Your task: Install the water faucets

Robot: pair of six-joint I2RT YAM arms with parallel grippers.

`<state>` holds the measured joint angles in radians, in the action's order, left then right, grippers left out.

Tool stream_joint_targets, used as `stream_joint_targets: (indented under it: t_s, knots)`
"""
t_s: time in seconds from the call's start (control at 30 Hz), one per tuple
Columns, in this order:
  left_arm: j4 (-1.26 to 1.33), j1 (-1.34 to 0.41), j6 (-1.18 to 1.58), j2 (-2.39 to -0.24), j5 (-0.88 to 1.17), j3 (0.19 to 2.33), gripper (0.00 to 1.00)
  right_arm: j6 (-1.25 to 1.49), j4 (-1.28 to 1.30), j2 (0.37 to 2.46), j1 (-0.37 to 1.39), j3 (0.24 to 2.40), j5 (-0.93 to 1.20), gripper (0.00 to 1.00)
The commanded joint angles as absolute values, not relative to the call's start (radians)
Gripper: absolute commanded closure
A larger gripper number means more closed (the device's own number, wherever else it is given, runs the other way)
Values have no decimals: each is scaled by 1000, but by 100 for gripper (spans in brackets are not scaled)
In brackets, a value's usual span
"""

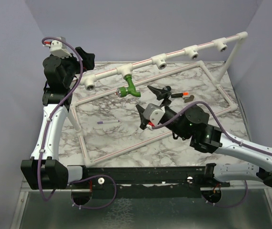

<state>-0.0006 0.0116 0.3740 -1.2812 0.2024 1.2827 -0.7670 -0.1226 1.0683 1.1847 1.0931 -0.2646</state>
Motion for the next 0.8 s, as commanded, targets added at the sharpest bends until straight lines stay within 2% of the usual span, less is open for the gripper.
stream_joint_targets:
  t_s: [0.0, 0.2, 0.5, 0.77]
  knots:
    - [-192, 17, 377, -1350, 225, 1200, 1, -1102, -127, 1103, 1187, 1075, -223, 15]
    - [-191, 17, 376, -1349, 224, 1201, 1, -1281, -171, 1180, 1188, 1077, -259, 14]
    - [-191, 16, 376, -1350, 225, 1201, 1, -1452, -383, 1307, 1189, 1062, -380, 15]
    - [-191, 17, 376, -1349, 225, 1200, 1, -1486, -474, 1403, 1189, 1105, -477, 25]
